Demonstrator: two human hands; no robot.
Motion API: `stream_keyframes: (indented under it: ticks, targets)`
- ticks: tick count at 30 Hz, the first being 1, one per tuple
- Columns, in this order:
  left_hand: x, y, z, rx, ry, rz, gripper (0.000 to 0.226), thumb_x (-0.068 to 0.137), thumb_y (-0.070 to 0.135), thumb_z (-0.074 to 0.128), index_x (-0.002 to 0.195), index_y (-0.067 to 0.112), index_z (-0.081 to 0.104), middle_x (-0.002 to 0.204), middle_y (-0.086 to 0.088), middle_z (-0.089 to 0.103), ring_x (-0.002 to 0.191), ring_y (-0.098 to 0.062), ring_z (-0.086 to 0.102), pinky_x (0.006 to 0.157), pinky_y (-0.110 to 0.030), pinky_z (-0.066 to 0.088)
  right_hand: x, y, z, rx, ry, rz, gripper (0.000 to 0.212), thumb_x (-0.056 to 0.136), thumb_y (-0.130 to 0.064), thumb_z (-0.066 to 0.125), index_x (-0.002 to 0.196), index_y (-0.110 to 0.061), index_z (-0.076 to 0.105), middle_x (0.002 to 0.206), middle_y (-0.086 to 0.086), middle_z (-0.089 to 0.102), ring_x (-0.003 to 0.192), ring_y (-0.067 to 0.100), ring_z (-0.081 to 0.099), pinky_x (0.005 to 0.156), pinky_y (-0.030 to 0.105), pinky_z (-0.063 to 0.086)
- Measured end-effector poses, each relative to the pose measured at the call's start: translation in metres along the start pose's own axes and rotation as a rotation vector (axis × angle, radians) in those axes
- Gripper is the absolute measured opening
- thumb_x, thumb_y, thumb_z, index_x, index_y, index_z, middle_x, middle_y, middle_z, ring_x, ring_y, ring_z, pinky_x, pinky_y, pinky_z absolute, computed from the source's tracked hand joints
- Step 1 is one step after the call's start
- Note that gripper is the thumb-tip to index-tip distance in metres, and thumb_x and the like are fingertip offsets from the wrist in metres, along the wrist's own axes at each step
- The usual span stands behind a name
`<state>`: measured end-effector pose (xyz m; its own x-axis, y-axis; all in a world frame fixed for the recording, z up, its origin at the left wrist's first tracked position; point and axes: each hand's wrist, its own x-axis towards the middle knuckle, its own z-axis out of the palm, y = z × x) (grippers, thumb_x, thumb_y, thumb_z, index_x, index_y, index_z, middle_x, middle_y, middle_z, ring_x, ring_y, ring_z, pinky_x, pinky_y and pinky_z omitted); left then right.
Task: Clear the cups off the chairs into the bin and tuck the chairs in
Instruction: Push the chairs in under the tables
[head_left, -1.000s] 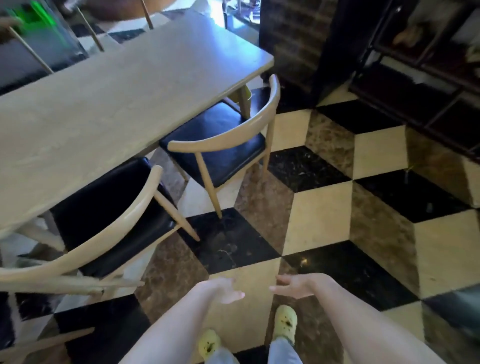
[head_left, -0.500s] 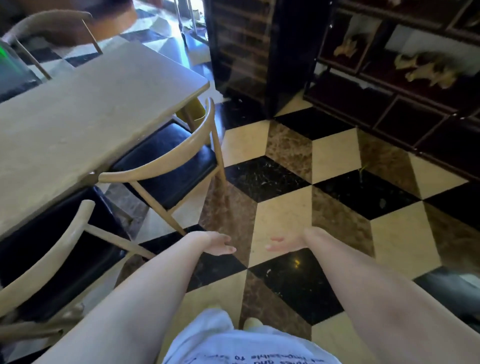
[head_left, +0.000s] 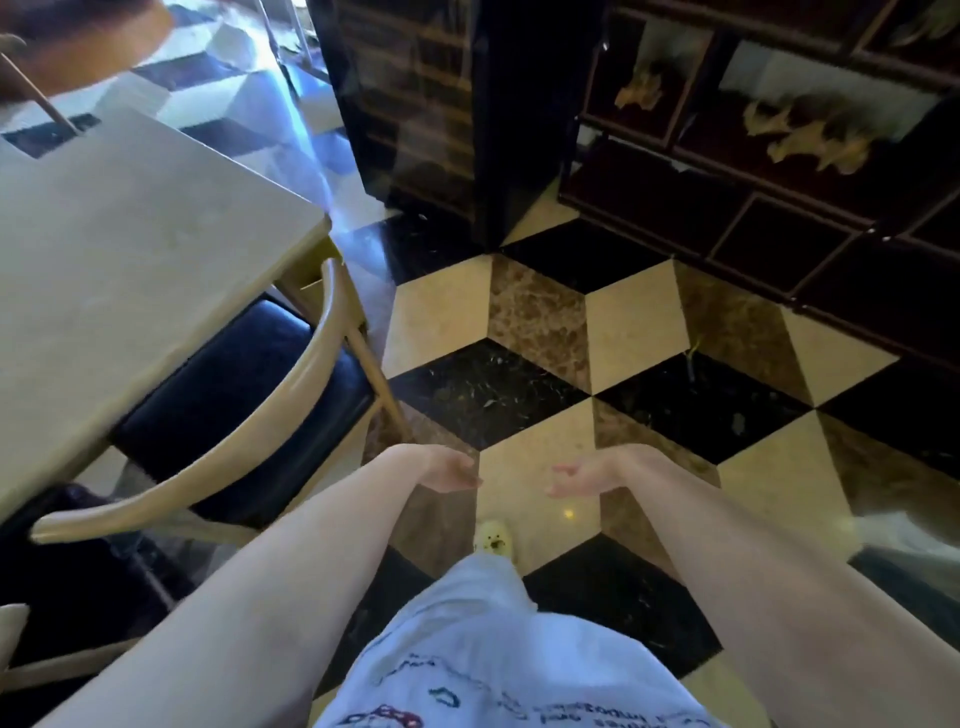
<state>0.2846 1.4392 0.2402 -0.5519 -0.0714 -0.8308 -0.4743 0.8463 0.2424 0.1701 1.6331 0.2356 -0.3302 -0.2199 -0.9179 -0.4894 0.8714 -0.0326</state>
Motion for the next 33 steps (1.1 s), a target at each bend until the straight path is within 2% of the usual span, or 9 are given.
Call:
stream_keyframes:
  ticks: [3,8,11,13,17,20,23,28,33]
  targets:
    - [0.030,0.002,-0.048,-0.023,-0.031,0.036,0.049,0.100,0.034,0.041,0.146,0.017,0.038,0.153,-0.005,0.036,0.143,-0.024,0.031,0.116,-0.038,0.024,0.015,-0.003,-0.036,0.112,-0.031,0.009,0.073,0.085,-0.067,0.044,0.149,-0.041,0.018,0.160,0.001,0.017,0.146,0.028,0.020,0.116,0.048,0.021]
    - [0.073,-0.010,-0.113,0.006,-0.011,0.104,0.036,0.100,0.026,0.041,0.133,0.015,0.050,0.139,-0.003,0.049,0.128,-0.019,0.045,0.104,-0.027,0.033,0.039,-0.013,-0.122,0.111,0.035,-0.121,0.067,0.094,-0.051,0.045,0.151,-0.024,0.022,0.159,0.002,0.022,0.144,0.023,0.026,0.112,0.035,0.027]
    - [0.099,-0.022,-0.134,-0.174,0.040,-0.019,0.036,0.098,0.030,0.044,0.127,0.013,0.056,0.129,-0.009,0.056,0.119,-0.025,0.053,0.105,-0.038,0.040,0.066,-0.024,-0.164,0.111,0.045,-0.149,0.068,0.093,-0.050,0.047,0.151,-0.021,0.025,0.158,0.004,0.025,0.142,0.024,0.030,0.110,0.032,0.031]
    - [0.118,-0.034,-0.148,-0.187,0.023,-0.032,0.038,0.098,0.033,0.043,0.126,0.012,0.056,0.129,-0.011,0.056,0.119,-0.027,0.053,0.105,-0.041,0.040,0.093,-0.034,-0.189,0.084,0.059,-0.178,0.068,0.092,-0.050,0.048,0.150,-0.022,0.027,0.157,0.005,0.027,0.140,0.025,0.033,0.110,0.033,0.033]
    - [0.156,-0.052,-0.187,-0.249,0.019,-0.113,0.049,0.098,0.039,0.040,0.142,0.019,0.043,0.144,-0.006,0.047,0.133,-0.026,0.045,0.108,-0.040,0.037,0.142,-0.056,-0.242,-0.028,-0.007,-0.239,0.064,0.093,-0.049,0.045,0.148,-0.021,0.031,0.155,0.008,0.030,0.139,0.028,0.034,0.112,0.040,0.032]
    - [0.194,-0.062,-0.222,-0.403,0.117,-0.180,0.050,0.097,0.036,0.046,0.145,0.022,0.036,0.147,-0.006,0.044,0.134,-0.025,0.044,0.107,-0.038,0.040,0.184,-0.070,-0.292,-0.091,-0.028,-0.246,0.061,0.090,-0.051,0.043,0.144,-0.023,0.037,0.150,0.010,0.037,0.132,0.029,0.042,0.105,0.041,0.038]
    - [0.216,-0.068,-0.265,-0.515,0.190,-0.226,0.043,0.097,0.032,0.048,0.139,0.020,0.043,0.136,-0.007,0.053,0.121,-0.023,0.055,0.099,-0.035,0.049,0.220,-0.073,-0.342,-0.157,-0.044,-0.268,0.051,0.090,-0.051,0.045,0.131,-0.022,0.047,0.137,0.011,0.050,0.117,0.029,0.053,0.089,0.039,0.044]
    - [0.246,-0.092,-0.326,-0.588,0.250,-0.246,0.037,0.098,0.031,0.045,0.127,0.013,0.056,0.127,-0.009,0.061,0.113,-0.023,0.058,0.090,-0.030,0.045,0.248,-0.094,-0.448,-0.234,-0.069,-0.270,0.050,0.097,-0.040,0.045,0.140,-0.014,0.044,0.144,0.007,0.046,0.128,0.024,0.048,0.102,0.035,0.041]
    - [0.274,-0.125,-0.373,-0.661,0.228,-0.305,0.036,0.098,0.031,0.043,0.125,0.011,0.057,0.127,-0.010,0.060,0.115,-0.026,0.055,0.089,-0.033,0.042,0.291,-0.140,-0.528,-0.359,-0.098,-0.294,0.044,0.098,-0.034,0.044,0.133,-0.008,0.051,0.137,0.012,0.052,0.121,0.026,0.052,0.094,0.032,0.043]
